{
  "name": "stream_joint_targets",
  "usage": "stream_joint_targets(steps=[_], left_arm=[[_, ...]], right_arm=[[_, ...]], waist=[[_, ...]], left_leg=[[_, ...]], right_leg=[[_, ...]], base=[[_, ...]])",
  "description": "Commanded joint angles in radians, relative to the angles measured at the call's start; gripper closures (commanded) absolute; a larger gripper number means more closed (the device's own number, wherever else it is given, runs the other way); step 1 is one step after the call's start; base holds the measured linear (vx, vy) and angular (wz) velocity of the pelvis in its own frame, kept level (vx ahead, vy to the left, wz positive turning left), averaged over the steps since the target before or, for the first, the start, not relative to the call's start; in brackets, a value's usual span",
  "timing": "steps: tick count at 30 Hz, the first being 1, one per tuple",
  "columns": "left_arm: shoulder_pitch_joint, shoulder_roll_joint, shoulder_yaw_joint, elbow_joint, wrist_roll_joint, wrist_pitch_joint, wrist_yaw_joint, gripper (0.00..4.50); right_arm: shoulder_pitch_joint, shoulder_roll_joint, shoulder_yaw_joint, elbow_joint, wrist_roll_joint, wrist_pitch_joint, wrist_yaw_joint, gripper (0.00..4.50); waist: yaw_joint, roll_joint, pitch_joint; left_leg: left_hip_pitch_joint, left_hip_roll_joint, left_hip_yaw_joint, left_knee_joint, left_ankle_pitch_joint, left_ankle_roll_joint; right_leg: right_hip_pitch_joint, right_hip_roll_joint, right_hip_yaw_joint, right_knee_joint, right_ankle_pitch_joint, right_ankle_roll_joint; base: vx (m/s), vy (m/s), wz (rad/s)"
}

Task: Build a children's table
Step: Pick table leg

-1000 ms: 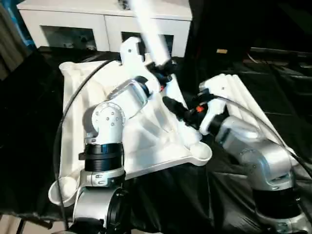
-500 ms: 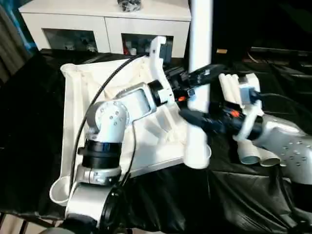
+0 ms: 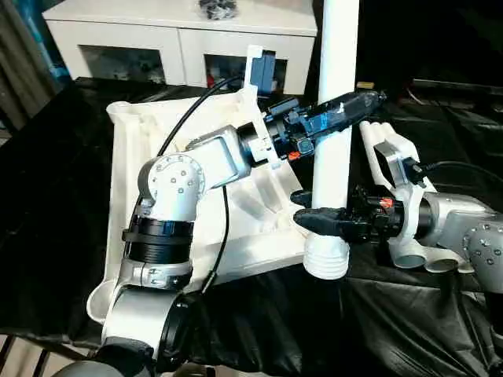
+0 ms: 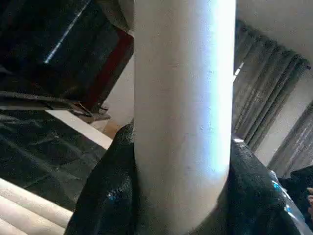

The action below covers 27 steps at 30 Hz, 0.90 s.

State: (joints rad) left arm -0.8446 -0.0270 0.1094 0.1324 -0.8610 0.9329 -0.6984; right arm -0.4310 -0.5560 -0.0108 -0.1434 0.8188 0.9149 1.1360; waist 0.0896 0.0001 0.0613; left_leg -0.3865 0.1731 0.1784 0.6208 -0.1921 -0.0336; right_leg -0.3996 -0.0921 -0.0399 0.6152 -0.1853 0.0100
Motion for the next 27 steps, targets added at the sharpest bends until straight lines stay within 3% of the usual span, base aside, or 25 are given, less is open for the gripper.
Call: stream_joint_targets(steps=[1,5,7,8,11,14,18,21,22,24,25,26,27], left_arm=[[-0.027,0.0,-0.009,0.005,-0.019,0.005,-0.018,2.68],[-0.022,0.002,-0.014,-0.006,-0.02,-0.001,-0.018,2.69],[-0.032,-0.005,-0.006,0.014,0.022,-0.028,0.053,1.99],[-0.035,-0.006,-0.003,0.017,0.033,-0.032,0.07,1.99],[-0.028,0.017,-0.05,-0.012,0.121,-0.071,0.107,1.73],[-0.023,0.02,-0.097,-0.037,0.243,-0.1,0.239,1.51],[-0.003,-0.025,-0.101,-0.077,0.308,-0.075,0.418,1.5],[0.012,-0.081,-0.081,-0.104,0.317,-0.092,0.513,1.5],[0.016,-0.101,-0.071,-0.106,0.319,-0.114,0.536,1.78],[0.018,-0.118,-0.064,-0.104,0.322,-0.138,0.549,1.85],[0.02,-0.123,-0.065,-0.104,0.33,-0.154,0.549,1.9],[0.019,-0.126,-0.064,-0.105,0.333,-0.167,0.546,1.9],[0.019,-0.129,-0.063,-0.106,0.333,-0.173,0.544,2.19]], right_arm=[[0.002,-0.004,-0.001,-0.007,0.006,0.0,0.003,2.39],[0.01,0.008,-0.009,-0.016,0.011,-0.004,-0.013,2.48],[0.015,0.028,-0.018,-0.023,-0.005,-0.029,-0.058,2.52],[0.017,0.037,-0.019,-0.03,-0.018,-0.041,-0.081,2.53],[0.006,0.069,-0.007,-0.049,-0.107,-0.099,-0.198,2.56],[-0.014,0.109,0.0,-0.059,-0.188,-0.126,-0.334,2.58],[-0.043,0.17,-0.004,-0.081,-0.222,-0.114,-0.463,2.59],[-0.044,0.195,0.008,-0.105,-0.229,-0.109,-0.501,2.59],[-0.038,0.204,0.012,-0.116,-0.228,-0.112,-0.506,2.59],[-0.031,0.213,0.015,-0.125,-0.226,-0.114,-0.511,2.59],[-0.027,0.217,0.017,-0.129,-0.227,-0.114,-0.514,2.59],[-0.024,0.218,0.021,-0.131,-0.229,-0.117,-0.514,2.59],[-0.02,0.219,0.023,-0.134,-0.231,-0.119,-0.513,2.59]], waist=[[0.002,-0.015,-0.075],[0.002,-0.015,-0.076],[0.002,-0.012,-0.076],[0.001,-0.009,-0.076],[-0.001,-0.012,-0.075],[-0.007,-0.015,-0.076],[-0.005,-0.012,-0.074],[-0.005,-0.017,-0.075],[-0.002,-0.018,-0.074],[-0.003,-0.018,-0.073],[-0.004,-0.025,-0.073],[-0.002,-0.021,-0.072],[-0.003,-0.021,-0.072]], left_leg=[[0.019,0.044,-0.01,-0.07,-0.076,0.055],[0.017,0.044,-0.011,-0.07,-0.073,0.054],[0.016,0.044,-0.012,-0.07,-0.072,0.05],[0.017,0.045,-0.012,-0.071,-0.072,0.047],[0.017,0.044,-0.013,-0.072,-0.075,0.032],[0.018,0.044,-0.013,-0.074,-0.084,0.011],[0.015,0.043,-0.013,-0.075,-0.08,0.003],[0.014,0.041,-0.013,-0.074,-0.079,0.01],[0.013,0.043,-0.013,-0.074,-0.084,0.012],[0.013,0.041,-0.012,-0.075,-0.096,0.016],[0.011,0.04,-0.012,-0.076,-0.101,0.018],[0.012,0.041,-0.013,-0.077,-0.105,0.017],[0.012,0.041,-0.013,-0.077,-0.106,0.014]], right_leg=[[0.053,-0.046,0.03,-0.063,-0.116,-0.267],[0.055,-0.047,0.03,-0.062,-0.109,-0.265],[0.055,-0.047,0.029,-0.061,-0.103,-0.267],[0.054,-0.047,0.029,-0.062,-0.102,-0.266],[0.053,-0.047,0.03,-0.065,-0.114,-0.25],[0.054,-0.044,0.03,-0.066,-0.136,-0.219],[0.053,-0.044,0.031,-0.065,-0.129,-0.214],[0.054,-0.042,0.03,-0.066,-0.11,-0.223],[0.055,-0.044,0.03,-0.066,-0.115,-0.225],[0.053,-0.042,0.03,-0.07,-0.143,-0.211],[0.053,-0.041,0.03,-0.072,-0.153,-0.205],[0.052,-0.043,0.029,-0.073,-0.171,-0.194],[0.051,-0.042,0.03,-0.074,-0.176,-0.186]], base=[[0.0,0.0,0.0],[0.0,0.0,0.0],[0.0,0.0,0.0],[0.0,0.0,0.0],[0.0,0.0,0.0],[0.0,0.0,0.0],[0.0,0.0,0.0],[0.0,0.0,0.0],[0.0,0.0,0.0],[0.0,0.0,0.0],[0.0,0.0,0.0],[0.0,0.0,0.0],[0.0,0.0,0.0]])
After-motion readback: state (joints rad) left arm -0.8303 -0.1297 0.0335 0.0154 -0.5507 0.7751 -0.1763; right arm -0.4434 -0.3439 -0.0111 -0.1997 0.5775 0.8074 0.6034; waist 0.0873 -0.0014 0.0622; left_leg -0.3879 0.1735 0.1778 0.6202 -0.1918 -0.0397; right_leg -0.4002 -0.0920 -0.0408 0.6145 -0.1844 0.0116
